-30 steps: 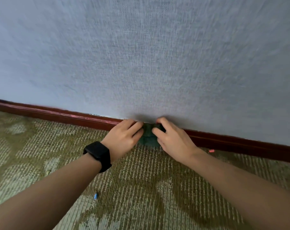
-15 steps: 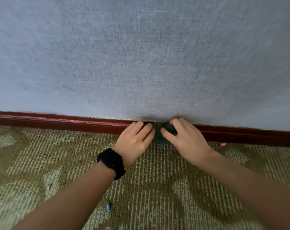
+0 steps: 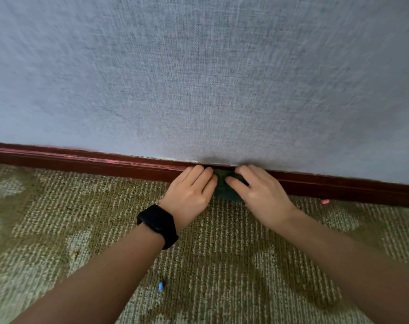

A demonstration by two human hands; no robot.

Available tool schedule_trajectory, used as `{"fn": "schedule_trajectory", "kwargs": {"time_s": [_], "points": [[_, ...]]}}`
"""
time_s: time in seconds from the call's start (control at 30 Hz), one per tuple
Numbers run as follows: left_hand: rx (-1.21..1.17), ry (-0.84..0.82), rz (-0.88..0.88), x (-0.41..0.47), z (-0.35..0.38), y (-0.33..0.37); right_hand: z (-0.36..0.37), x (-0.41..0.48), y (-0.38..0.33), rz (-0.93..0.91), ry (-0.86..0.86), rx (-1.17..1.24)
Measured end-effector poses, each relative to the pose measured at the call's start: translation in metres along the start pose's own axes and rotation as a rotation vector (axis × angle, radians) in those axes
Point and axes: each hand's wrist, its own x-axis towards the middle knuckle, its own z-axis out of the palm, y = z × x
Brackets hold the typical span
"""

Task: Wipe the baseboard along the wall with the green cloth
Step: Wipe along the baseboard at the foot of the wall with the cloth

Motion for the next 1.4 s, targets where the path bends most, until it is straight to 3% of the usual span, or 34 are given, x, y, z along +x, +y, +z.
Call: {"fn": "schedule_trajectory", "kwargs": {"time_s": [0.23, 0.47, 0.67, 0.83, 0.93, 1.03, 1.13, 1.27, 1.4], "points": [[-0.053, 0.052, 0.004, 0.021, 0.007, 0.021, -0.011, -0.018, 0.02, 0.101, -0.079, -0.048], [0.009, -0.073, -0.028, -0.003, -0.004, -0.006, 0.003, 0.007, -0.015, 0.102, -0.026, 0.047], [0.013, -0.096, -0.123, -0.017, -0.008, -0.011, -0.005, 0.017, -0.025, 0.107, -0.144, 0.115], [0.01, -0.04, 0.021, 0.02, -0.002, 0.012, -0.022, -0.009, 0.012, 0.153, -0.192, 0.114], [0.049, -0.103, 0.087, 0.019, -0.005, 0.004, -0.019, -0.009, 0.01, 0.193, -0.181, 0.101], [0.113, -0.189, 0.103, 0.007, -0.015, -0.015, -0.004, 0.009, -0.004, 0.236, -0.083, 0.23], [0.156, -0.265, 0.059, -0.005, -0.028, -0.032, 0.006, 0.028, -0.026, 0.316, -0.11, 0.381], [0.183, -0.27, 0.042, -0.005, -0.033, -0.032, -0.001, 0.025, -0.032, 0.148, -0.19, 0.132], [0.121, -0.173, 0.05, 0.008, -0.017, -0.008, -0.011, 0.009, -0.002, 0.165, -0.226, 0.095]]}}
